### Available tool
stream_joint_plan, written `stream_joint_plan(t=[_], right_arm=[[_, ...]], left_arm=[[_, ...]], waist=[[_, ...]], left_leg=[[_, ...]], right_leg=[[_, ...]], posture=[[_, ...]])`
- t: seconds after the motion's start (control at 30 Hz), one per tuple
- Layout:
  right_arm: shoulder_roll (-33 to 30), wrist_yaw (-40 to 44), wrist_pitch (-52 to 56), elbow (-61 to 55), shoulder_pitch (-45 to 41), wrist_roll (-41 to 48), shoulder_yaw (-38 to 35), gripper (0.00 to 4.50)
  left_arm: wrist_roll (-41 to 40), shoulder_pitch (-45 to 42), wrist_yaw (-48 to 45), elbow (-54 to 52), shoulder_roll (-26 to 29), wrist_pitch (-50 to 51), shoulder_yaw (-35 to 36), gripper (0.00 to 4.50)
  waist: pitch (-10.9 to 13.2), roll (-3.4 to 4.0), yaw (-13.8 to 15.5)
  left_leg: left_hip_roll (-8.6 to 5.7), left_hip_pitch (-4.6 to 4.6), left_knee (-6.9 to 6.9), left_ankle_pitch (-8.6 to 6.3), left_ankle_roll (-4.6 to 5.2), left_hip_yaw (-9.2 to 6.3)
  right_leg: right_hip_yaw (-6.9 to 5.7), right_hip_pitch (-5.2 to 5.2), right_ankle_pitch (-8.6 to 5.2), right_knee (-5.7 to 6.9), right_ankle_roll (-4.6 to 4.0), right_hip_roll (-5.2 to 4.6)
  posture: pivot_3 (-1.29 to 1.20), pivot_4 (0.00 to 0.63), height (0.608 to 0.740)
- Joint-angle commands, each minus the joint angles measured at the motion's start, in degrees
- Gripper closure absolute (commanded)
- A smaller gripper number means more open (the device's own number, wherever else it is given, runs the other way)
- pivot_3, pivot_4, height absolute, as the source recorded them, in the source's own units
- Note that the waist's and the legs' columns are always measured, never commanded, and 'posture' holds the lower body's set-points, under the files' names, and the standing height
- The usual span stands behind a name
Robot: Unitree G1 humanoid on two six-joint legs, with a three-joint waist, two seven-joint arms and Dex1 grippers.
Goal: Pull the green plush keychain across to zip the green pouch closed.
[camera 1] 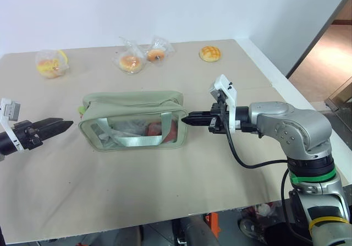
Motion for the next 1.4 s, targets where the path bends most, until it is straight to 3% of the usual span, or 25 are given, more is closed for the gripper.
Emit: stream_joint_plan(t=[0.03,0.73,0.87,1.17,1.2,1.4], right_arm=[[-0.5,0.3,-0.8,-0.9,-1.2,0.4,-0.3,4.48],[-0.3,-0.7,-0.5,-2.1,-0.8,0.9,-0.9,4.48],[-0.5,-1.2,-0.2,-2.3,-0.1,1.0,-1.4,4.5],[-0.4,-1.6,-0.5,-2.0,0.1,1.1,-0.9,4.5],[-0.4,-1.6,-0.5,-1.9,0.1,1.1,-0.8,4.5],[-0.3,-1.1,-1.0,-1.1,-0.2,0.7,-0.3,4.5]], left_arm=[[-0.6,-0.6,-0.6,-2.5,-0.8,0.2,0.0,0.0],[0.9,-8.7,2.0,-0.6,-7.1,0.6,-3.4,0.0],[1.5,-8.3,2.6,-0.1,-7.7,1.3,-4.0,1.16],[1.5,-7.9,2.2,0.5,-7.0,0.9,-3.4,4.3],[1.6,-8.1,2.6,0.6,-7.0,0.5,-3.1,4.46],[3.6,-11.6,5.3,0.9,-6.3,-5.0,-2.2,4.46]], waist=[[0.0,0.0,0.0],[0.0,-0.03,0.0],[0.0,-0.03,0.0],[0.0,-0.03,0.1],[0.0,-0.03,0.1],[0.0,-0.04,0.1]], left_leg=[[0.0,0.0,0.0,0.0,0.0,0.0],[-0.02,-0.01,0.0,0.0,0.0,0.01],[-0.04,-0.02,0.01,0.0,0.0,0.01],[-0.03,-0.01,0.03,0.0,0.0,0.01],[-0.03,-0.01,0.03,0.0,0.0,0.01],[-0.03,-0.02,0.03,0.0,0.0,0.01]], right_leg=[[0.0,0.0,0.0,0.0,0.0,0.0],[0.04,0.01,0.01,0.0,0.03,0.05],[0.03,0.01,0.02,0.0,0.03,0.03],[0.04,0.02,0.03,0.01,0.05,0.04],[0.03,0.02,0.03,0.01,0.05,0.04],[0.03,0.02,0.04,0.01,0.06,0.04]], posture=[[0.0,0.15,0.74],[0.0,0.15,0.74],[0.0,0.15,0.74],[0.0,0.15,0.74],[0.0,0.15,0.74],[0.0,0.15,0.74]])
